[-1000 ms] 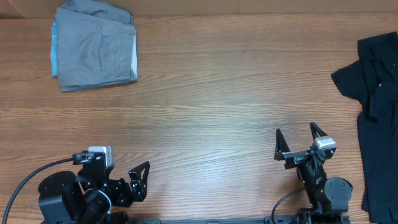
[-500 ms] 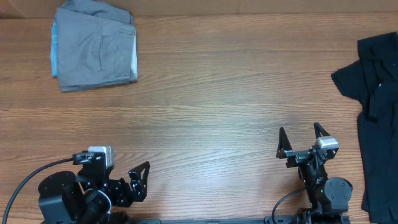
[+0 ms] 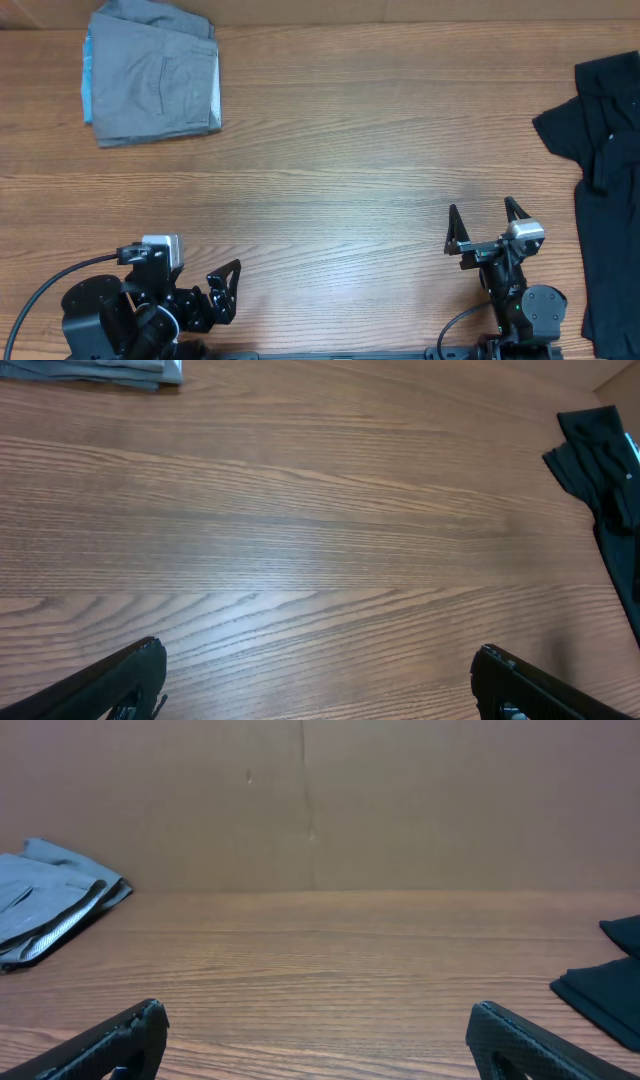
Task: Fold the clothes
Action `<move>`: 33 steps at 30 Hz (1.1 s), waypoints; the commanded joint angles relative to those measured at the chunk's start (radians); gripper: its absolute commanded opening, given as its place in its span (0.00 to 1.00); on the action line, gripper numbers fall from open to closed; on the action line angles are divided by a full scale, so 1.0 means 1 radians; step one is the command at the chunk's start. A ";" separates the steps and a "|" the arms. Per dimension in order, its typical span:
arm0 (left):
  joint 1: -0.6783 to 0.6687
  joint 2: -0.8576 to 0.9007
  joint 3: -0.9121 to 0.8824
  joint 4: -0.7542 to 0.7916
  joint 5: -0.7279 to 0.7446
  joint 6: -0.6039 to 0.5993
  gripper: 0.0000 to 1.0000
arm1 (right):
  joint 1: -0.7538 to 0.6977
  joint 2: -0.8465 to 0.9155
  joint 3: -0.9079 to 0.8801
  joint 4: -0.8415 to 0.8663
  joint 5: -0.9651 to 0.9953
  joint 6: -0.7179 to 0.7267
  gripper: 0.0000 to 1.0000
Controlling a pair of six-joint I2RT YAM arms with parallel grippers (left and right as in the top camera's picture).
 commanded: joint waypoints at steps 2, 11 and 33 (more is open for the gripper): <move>0.005 -0.006 -0.004 -0.025 -0.011 -0.005 1.00 | -0.004 -0.012 -0.010 0.002 0.008 -0.006 1.00; -0.131 -0.095 -0.144 0.273 -0.044 -0.008 1.00 | -0.004 -0.012 -0.010 0.002 0.008 -0.006 1.00; -0.245 -0.440 -0.918 1.205 -0.494 -0.197 1.00 | -0.004 -0.012 -0.010 0.002 0.008 -0.006 1.00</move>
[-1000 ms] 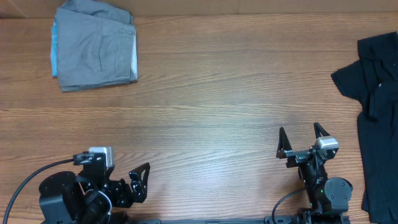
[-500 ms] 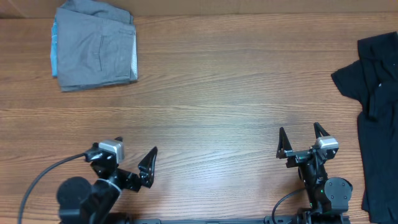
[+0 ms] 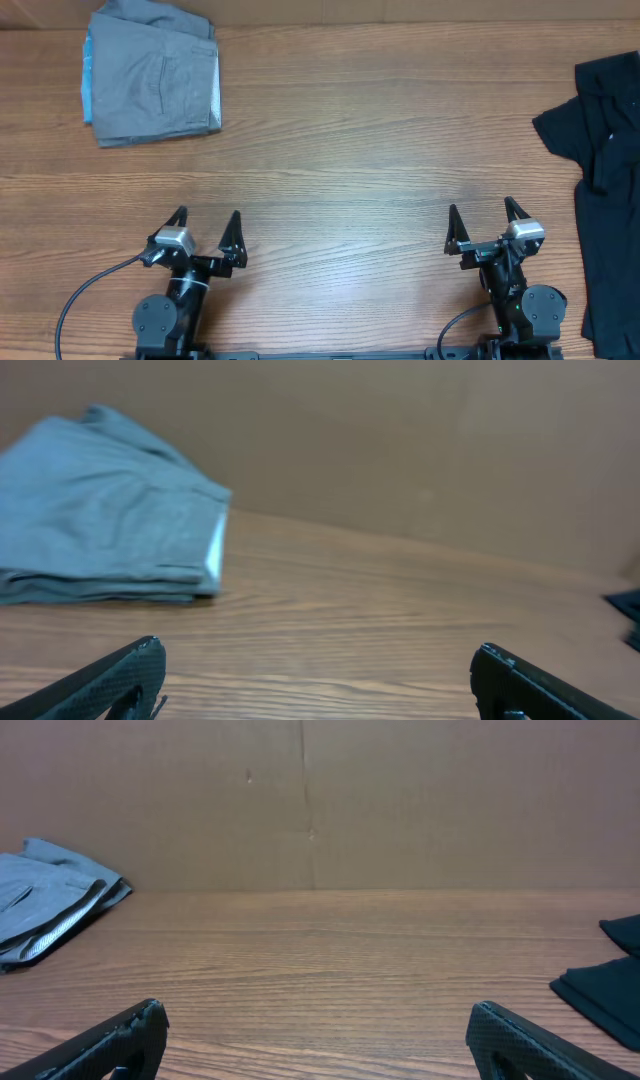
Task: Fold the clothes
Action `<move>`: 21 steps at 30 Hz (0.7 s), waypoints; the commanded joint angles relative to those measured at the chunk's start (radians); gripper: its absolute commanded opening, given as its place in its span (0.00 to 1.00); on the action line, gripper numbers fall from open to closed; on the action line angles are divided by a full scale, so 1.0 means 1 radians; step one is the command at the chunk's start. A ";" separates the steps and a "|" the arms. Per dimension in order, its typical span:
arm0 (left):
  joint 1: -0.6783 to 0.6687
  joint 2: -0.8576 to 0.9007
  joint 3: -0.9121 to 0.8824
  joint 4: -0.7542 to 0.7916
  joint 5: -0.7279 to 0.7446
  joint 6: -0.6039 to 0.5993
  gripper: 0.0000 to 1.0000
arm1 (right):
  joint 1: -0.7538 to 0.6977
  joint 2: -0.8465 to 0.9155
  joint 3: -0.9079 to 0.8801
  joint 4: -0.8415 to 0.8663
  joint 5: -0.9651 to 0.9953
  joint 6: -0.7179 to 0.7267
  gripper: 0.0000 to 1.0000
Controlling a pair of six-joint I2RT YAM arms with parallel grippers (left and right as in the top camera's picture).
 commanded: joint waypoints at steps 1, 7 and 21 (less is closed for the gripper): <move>-0.026 -0.014 -0.037 0.012 -0.161 -0.015 1.00 | -0.004 -0.012 -0.010 0.003 0.008 -0.007 1.00; -0.019 -0.014 -0.037 -0.025 -0.173 0.058 1.00 | -0.004 -0.012 -0.010 0.003 0.008 -0.007 1.00; 0.008 -0.013 -0.037 -0.024 -0.169 0.060 1.00 | -0.004 -0.012 -0.010 0.003 0.008 -0.007 1.00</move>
